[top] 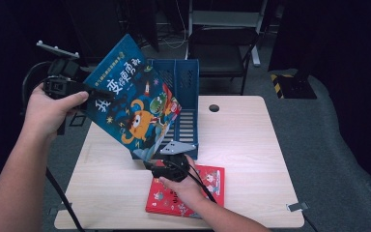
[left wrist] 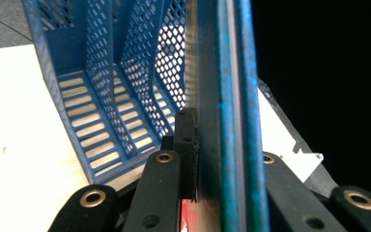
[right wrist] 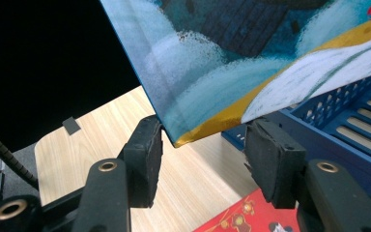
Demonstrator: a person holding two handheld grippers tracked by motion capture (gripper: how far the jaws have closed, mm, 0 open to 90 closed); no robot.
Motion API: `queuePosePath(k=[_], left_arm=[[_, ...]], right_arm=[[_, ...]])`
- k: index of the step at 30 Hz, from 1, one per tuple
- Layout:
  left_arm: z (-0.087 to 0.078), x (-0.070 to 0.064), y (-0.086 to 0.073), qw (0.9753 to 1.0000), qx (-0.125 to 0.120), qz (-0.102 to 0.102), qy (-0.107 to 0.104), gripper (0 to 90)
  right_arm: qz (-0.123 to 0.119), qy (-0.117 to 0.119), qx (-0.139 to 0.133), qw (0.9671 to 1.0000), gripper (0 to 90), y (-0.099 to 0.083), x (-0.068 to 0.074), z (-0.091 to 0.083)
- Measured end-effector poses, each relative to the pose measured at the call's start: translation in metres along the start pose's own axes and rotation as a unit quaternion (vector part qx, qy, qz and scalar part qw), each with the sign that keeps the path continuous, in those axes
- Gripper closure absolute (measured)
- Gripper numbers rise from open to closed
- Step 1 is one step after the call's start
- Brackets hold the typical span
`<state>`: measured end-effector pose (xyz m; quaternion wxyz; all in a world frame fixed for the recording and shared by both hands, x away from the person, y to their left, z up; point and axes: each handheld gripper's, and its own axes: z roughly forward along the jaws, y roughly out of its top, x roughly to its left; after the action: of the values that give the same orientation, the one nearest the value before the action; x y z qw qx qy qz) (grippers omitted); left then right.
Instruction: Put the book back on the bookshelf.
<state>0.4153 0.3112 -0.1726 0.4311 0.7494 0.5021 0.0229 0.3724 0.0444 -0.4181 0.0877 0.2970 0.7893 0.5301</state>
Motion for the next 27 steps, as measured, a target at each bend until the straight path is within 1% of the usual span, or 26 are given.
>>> queuePosePath(k=[1,2,3,5,6,7,9,11,12,13,14,16,17,18,19,20,21,22,23,24,25,26,27], left_arm=[[-0.001,0.001,0.0,1.0,-0.002,0.002,0.002,81.5],[-0.001,0.002,0.0,1.0,-0.002,-0.001,0.003,81.5],[-0.002,0.003,-0.001,1.0,0.0,-0.004,0.004,81.5],[-0.003,0.004,0.0,1.0,-0.003,-0.003,0.007,81.4],[-0.004,0.004,0.0,1.0,-0.002,-0.006,0.007,81.4],[-0.004,0.004,0.0,0.9999,0.002,-0.01,0.007,81.3],[-0.006,0.006,0.0,0.9999,-0.001,-0.007,0.014,81.3],[-0.006,0.007,0.001,0.9998,-0.004,-0.008,0.015,81.3],[-0.008,0.007,0.001,0.9999,0.001,-0.011,0.013,81.3],[-0.008,0.008,0.001,0.9998,-0.001,-0.011,0.014,81.3],[-0.009,0.009,0.001,0.9998,-0.003,-0.015,0.015,81.3],[-0.009,0.01,0.001,0.9997,-0.006,-0.014,0.018,81.3],[-0.01,0.011,0.001,0.9997,-0.006,-0.016,0.018,81.3],[-0.011,0.013,0.0,0.9995,-0.008,-0.022,0.02,81.1],[-0.011,0.015,0.0,0.9996,-0.006,-0.018,0.021,81.1],[-0.012,0.015,0.0,0.9995,-0.007,-0.022,0.023,81.0],[-0.012,0.015,0.0,0.9995,-0.007,-0.022,0.023,80.9],[-0.012,0.017,0.0,0.9995,-0.007,-0.023,0.023,80.9],[-0.012,0.017,-0.001,0.9992,-0.007,-0.031,0.024,80.8],[-0.013,0.019,-0.001,0.9992,-0.006,-0.031,0.024,80.8],[-0.014,0.021,-0.001,0.9993,-0.007,-0.026,0.028,80.8],[-0.014,0.021,-0.001,0.999,-0.007,-0.036,0.027,80.8],[-0.014,0.022,-0.002,0.9989,-0.009,-0.035,0.03,80.7]], right_arm=[[0.0,0.003,-0.001,1.0,48.0,0.001,0.0,0.002],[-0.002,0.004,-0.002,1.0,48.0,0.001,0.0,0.004],[0.004,0.006,-0.001,1.0,48.0,0.002,0.001,0.006],[0.003,0.009,-0.001,1.0,48.0,0.002,0.001,0.007],[0.003,0.01,-0.001,0.9999,48.0,0.003,0.002,0.009],[-0.001,0.011,0.002,0.9999,48.0,0.003,0.001,0.01],[0.002,0.014,0.004,0.9999,48.0,0.005,0.002,0.013],[-0.002,0.015,0.003,0.9999,48.0,0.005,0.002,0.014],[-0.004,0.015,0.002,0.9999,48.0,0.006,0.001,0.015],[-0.001,0.016,0.003,0.9999,48.0,0.007,0.002,0.015],[-0.006,0.016,0.002,0.9999,48.0,0.008,0.001,0.017],[-0.006,0.016,0.001,0.9998,48.0,0.009,0.002,0.018],[-0.006,0.016,0.001,0.9998,48.0,0.009,0.002,0.018],[-0.003,0.017,0.002,0.9998,47.9,0.01,0.002,0.019],[-0.007,0.018,0.002,0.9998,47.9,0.01,0.002,0.02],[-0.002,0.019,0.0,0.9998,48.0,0.01,0.003,0.021],[-0.002,0.019,0.0,0.9998,48.0,0.01,0.003,0.021],[-0.007,0.019,0.002,0.9998,48.0,0.01,0.003,0.022],[-0.005,0.02,0.001,0.9998,48.0,0.01,0.003,0.023],[-0.005,0.021,0.003,0.9998,48.0,0.01,0.004,0.024],[-0.002,0.023,0.003,0.9997,48.0,0.01,0.005,0.025],[0.0,0.023,0.003,0.9997,48.0,0.01,0.005,0.025],[-0.006,0.024,0.005,0.9997,48.0,0.011,0.005,0.027]])
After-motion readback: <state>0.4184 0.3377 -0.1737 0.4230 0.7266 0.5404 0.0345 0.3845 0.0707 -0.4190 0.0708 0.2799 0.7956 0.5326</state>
